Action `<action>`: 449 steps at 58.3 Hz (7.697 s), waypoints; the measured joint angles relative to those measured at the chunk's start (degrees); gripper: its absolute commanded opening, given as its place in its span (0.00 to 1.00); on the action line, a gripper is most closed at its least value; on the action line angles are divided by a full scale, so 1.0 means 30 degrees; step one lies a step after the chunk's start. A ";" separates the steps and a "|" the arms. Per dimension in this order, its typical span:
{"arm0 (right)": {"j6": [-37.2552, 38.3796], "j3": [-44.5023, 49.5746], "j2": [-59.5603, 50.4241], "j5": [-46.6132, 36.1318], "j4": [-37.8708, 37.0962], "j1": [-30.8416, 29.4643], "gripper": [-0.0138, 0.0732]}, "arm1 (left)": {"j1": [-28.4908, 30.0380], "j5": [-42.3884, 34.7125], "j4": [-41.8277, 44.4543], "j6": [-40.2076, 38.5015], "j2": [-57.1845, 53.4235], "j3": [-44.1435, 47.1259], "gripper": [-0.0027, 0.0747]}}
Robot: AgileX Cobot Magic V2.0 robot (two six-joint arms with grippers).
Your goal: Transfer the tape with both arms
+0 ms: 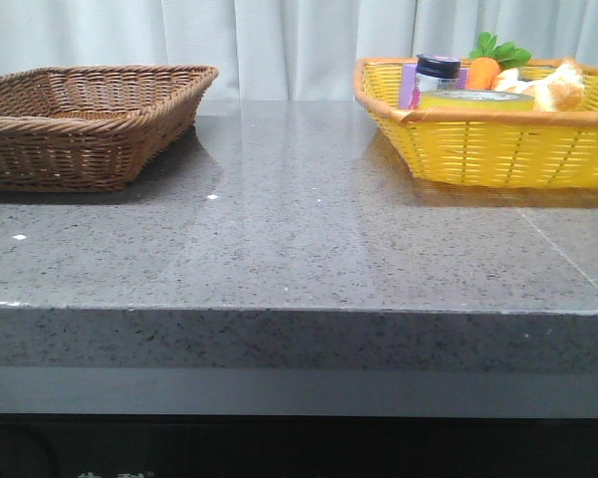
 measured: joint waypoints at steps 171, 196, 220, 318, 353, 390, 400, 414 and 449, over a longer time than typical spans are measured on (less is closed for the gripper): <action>0.0947 -1.3869 1.6179 0.4699 0.0205 0.6249 0.26 | 0.0000 0.0183 0.0000 0.0000 0.0000 0.0000 0.70; 0.0833 -0.8845 1.7272 0.1194 0.0205 1.0624 0.26 | 0.0000 0.0183 0.0000 0.0000 0.0000 0.0000 0.70; 0.0833 -0.8771 1.8958 0.0670 0.0282 1.0663 0.62 | 0.0000 0.0183 0.0000 0.0000 0.0000 0.0000 0.70; 0.0833 0.4660 -0.5457 -0.0074 -0.1806 0.5970 0.06 | 0.0000 0.0632 0.0000 0.0154 0.0118 -0.0146 0.70; 0.0833 0.5063 -0.6161 -0.0805 -0.1874 0.5970 0.06 | -0.6522 0.5765 -0.3215 0.1002 1.0398 -0.6805 0.70; 0.0833 0.5063 -0.6161 -0.0835 -0.1936 0.5970 0.06 | -0.9810 0.6529 -0.3484 -0.0725 1.9599 -1.1641 0.70; 0.0833 0.5063 -0.6161 -0.0894 -0.1936 0.5970 0.06 | -0.9810 0.6611 -0.3484 -0.0725 2.0608 -1.2312 0.66; 0.0833 0.5063 -0.6161 -0.1081 -0.1936 0.5970 0.06 | -0.9810 0.6724 -0.3239 -0.0725 2.0822 -1.2416 0.29; 0.0833 0.5063 -0.6161 -0.1340 -0.1947 0.5970 0.06 | -0.9810 0.9009 -0.1021 -0.0725 2.1029 -1.5378 0.01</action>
